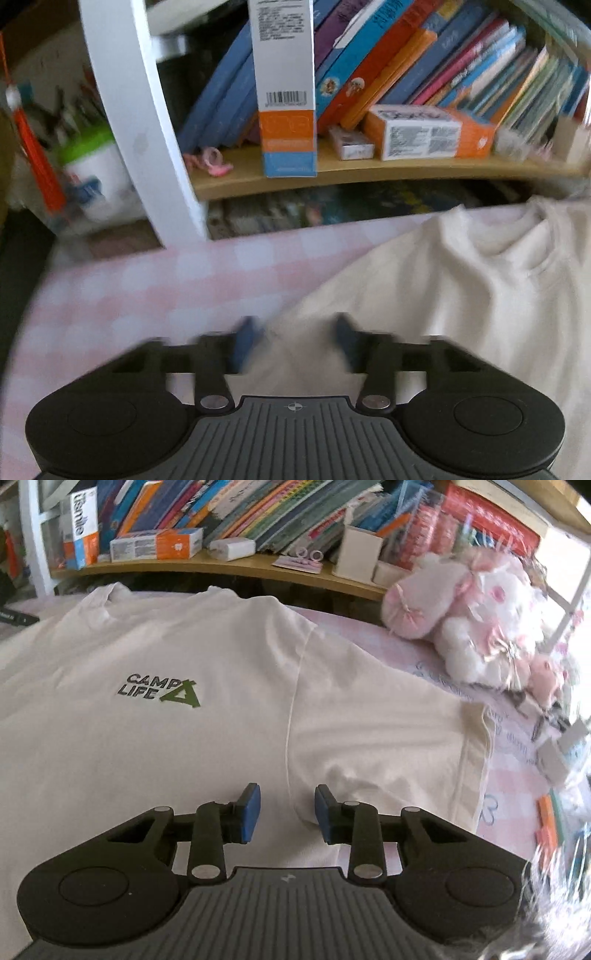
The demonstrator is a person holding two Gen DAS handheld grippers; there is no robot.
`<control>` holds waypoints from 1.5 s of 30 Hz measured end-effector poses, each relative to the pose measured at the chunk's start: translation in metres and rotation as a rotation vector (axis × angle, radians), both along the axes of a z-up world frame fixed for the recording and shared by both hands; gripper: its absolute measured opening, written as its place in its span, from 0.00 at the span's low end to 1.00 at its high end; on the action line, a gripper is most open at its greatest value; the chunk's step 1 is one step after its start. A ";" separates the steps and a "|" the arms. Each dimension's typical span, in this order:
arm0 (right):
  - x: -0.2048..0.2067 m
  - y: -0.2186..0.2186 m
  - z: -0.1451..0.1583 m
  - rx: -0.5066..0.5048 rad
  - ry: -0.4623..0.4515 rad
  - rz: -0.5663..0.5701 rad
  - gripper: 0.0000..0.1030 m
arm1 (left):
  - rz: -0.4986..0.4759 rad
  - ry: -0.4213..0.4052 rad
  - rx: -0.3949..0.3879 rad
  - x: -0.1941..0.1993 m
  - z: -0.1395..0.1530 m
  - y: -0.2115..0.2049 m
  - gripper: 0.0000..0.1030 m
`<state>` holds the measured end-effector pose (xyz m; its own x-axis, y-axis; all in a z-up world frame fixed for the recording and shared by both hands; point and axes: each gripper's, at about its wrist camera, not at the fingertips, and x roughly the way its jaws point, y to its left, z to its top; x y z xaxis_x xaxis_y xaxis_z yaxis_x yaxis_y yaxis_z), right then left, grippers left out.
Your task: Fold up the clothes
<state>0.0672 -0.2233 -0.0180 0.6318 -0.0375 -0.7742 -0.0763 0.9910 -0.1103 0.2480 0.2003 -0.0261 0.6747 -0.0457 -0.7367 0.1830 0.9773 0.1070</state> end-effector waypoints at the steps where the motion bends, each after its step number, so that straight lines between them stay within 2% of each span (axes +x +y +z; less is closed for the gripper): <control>1: -0.001 0.001 0.000 0.001 -0.001 -0.008 0.29 | -0.001 -0.003 0.002 -0.001 -0.001 -0.001 0.07; 4: -0.003 0.004 -0.001 -0.005 -0.006 -0.025 0.29 | 0.014 -0.020 0.046 0.007 -0.003 -0.005 0.06; 7: 0.001 0.005 -0.002 -0.009 -0.012 -0.033 0.29 | 0.084 -0.010 0.052 0.034 -0.005 -0.001 0.06; 11: 0.013 0.008 -0.004 -0.011 -0.029 -0.048 0.29 | 0.085 -0.023 0.108 0.052 -0.008 -0.010 0.06; 16: 0.027 0.013 -0.004 -0.016 -0.036 -0.041 0.30 | 0.164 -0.017 0.070 0.056 -0.007 0.001 0.08; 19: 0.028 0.012 -0.003 -0.006 -0.026 -0.009 0.30 | 0.162 0.009 0.077 0.054 -0.004 0.002 0.09; 20: 0.028 0.011 -0.002 0.002 -0.020 0.004 0.31 | 0.154 0.024 0.071 0.054 -0.002 0.002 0.13; 22: 0.027 0.007 0.000 0.018 -0.008 0.029 0.35 | 0.149 0.024 0.070 0.049 0.006 0.004 0.16; 26: 0.027 -0.014 0.014 0.041 -0.041 0.030 0.38 | 0.136 -0.069 0.040 0.009 0.038 0.001 0.19; 30: 0.036 -0.061 0.023 0.028 -0.066 -0.090 0.38 | 0.040 -0.099 -0.036 -0.058 0.062 -0.008 0.35; 31: 0.039 -0.074 0.024 0.023 -0.068 -0.128 0.38 | 0.022 -0.092 -0.053 -0.077 0.065 -0.013 0.40; 34: 0.055 -0.110 0.023 0.009 -0.079 -0.212 0.38 | -0.014 -0.053 -0.109 -0.130 0.068 -0.032 0.42; 38: 0.083 -0.139 0.016 -0.028 -0.062 -0.236 0.41 | 0.000 0.021 -0.158 -0.184 0.056 -0.065 0.44; 40: 0.090 -0.151 0.013 0.032 -0.038 -0.254 0.40 | 0.015 0.057 -0.171 -0.203 0.049 -0.079 0.45; 42: 0.095 -0.162 0.009 0.100 -0.012 -0.274 0.34 | 0.032 0.087 -0.186 -0.217 0.045 -0.095 0.45; 43: 0.098 -0.168 0.008 0.134 0.001 -0.283 0.18 | 0.041 0.098 -0.190 -0.222 0.043 -0.101 0.45; 44: 0.099 -0.171 0.007 0.157 0.012 -0.289 0.08 | 0.048 0.107 -0.188 -0.224 0.042 -0.104 0.45; 45: 0.098 -0.170 0.010 0.162 0.004 -0.296 0.07 | 0.052 0.116 -0.184 -0.224 0.040 -0.107 0.45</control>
<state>0.1648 -0.3934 -0.0084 0.6090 -0.0955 -0.7874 0.2173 0.9748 0.0499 0.0239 0.0936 0.0143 0.5911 -0.1542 -0.7917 0.1327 0.9868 -0.0931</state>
